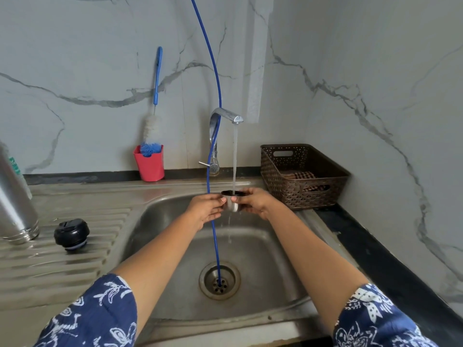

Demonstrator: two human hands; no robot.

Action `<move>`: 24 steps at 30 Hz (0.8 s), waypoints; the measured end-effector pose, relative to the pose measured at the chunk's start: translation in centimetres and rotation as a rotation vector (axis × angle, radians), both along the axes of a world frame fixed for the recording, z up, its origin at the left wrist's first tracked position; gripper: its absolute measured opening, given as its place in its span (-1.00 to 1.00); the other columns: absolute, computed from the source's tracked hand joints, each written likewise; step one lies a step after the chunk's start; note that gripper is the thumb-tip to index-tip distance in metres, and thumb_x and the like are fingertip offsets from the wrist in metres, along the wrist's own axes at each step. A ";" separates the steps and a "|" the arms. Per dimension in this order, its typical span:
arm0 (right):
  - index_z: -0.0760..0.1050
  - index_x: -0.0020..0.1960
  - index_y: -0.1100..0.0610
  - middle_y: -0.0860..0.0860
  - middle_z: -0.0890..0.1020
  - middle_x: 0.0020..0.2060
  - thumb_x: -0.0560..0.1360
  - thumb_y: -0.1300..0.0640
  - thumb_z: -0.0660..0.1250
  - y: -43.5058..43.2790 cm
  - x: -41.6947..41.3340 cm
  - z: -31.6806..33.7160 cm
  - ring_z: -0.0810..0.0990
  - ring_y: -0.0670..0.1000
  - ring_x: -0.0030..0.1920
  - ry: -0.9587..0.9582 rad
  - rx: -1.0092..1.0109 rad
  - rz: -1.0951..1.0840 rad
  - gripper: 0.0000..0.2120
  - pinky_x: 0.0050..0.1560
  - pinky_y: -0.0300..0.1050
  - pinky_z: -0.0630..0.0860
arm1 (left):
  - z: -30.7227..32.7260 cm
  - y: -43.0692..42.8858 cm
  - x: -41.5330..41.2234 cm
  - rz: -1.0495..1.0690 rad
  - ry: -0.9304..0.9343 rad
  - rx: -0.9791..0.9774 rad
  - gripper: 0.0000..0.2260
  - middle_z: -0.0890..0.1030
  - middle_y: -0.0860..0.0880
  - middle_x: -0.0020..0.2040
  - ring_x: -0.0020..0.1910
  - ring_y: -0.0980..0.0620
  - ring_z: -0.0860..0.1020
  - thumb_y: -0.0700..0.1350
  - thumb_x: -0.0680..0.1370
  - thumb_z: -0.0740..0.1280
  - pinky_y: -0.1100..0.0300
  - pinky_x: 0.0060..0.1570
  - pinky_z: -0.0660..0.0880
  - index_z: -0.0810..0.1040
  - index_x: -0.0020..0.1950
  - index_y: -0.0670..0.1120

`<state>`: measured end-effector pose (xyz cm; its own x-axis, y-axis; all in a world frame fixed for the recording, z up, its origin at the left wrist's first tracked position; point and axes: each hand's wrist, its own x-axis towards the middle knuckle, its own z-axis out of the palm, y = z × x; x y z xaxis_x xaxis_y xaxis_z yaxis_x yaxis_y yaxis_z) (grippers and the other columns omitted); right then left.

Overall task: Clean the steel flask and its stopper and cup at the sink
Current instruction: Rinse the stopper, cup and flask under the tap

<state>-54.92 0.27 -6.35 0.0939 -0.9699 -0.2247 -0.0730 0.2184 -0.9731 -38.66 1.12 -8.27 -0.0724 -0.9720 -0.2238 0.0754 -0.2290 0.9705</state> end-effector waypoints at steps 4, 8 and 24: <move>0.49 0.16 0.28 0.18 0.61 0.02 0.44 0.16 0.45 1.0 0.7 0.3 0.62 0.08 -0.04 0.009 0.067 0.059 -0.64 -0.01 -0.11 0.58 | 0.2 1.2 0.9 -0.001 -0.040 -0.030 -0.68 0.64 -0.09 -0.06 -0.05 -0.03 0.60 -0.16 0.50 0.43 0.08 0.01 0.53 0.54 0.25 -0.12; 0.45 0.17 0.29 0.24 0.60 -0.02 0.47 -0.06 0.38 2.0 2.3 0.8 0.65 0.10 -0.15 -0.011 0.229 0.174 -0.53 -0.19 -0.15 0.64 | 1.3 3.0 2.1 -0.010 -0.097 -0.076 -0.66 0.63 -0.03 -0.05 -0.13 0.04 0.59 -0.12 0.47 0.45 0.13 -0.09 0.53 0.51 0.22 -0.02; 0.43 0.26 0.14 0.02 0.57 0.11 0.34 0.23 0.53 4.1 6.2 2.7 0.55 0.00 0.12 0.415 -0.342 0.510 -0.46 0.14 -0.26 0.47 | 5.5 5.5 9.3 -0.024 -0.409 -0.204 -0.64 0.64 -0.01 -0.27 -0.28 0.10 0.57 -0.06 0.34 0.56 0.23 -0.21 0.53 0.64 0.04 -0.20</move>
<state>-48.71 4.34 -3.69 0.5242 -0.8509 -0.0327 -0.4611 -0.2514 -0.8510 -29.40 6.58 -2.79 -0.0410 -0.9982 -0.0430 -0.3267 -0.0273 0.9447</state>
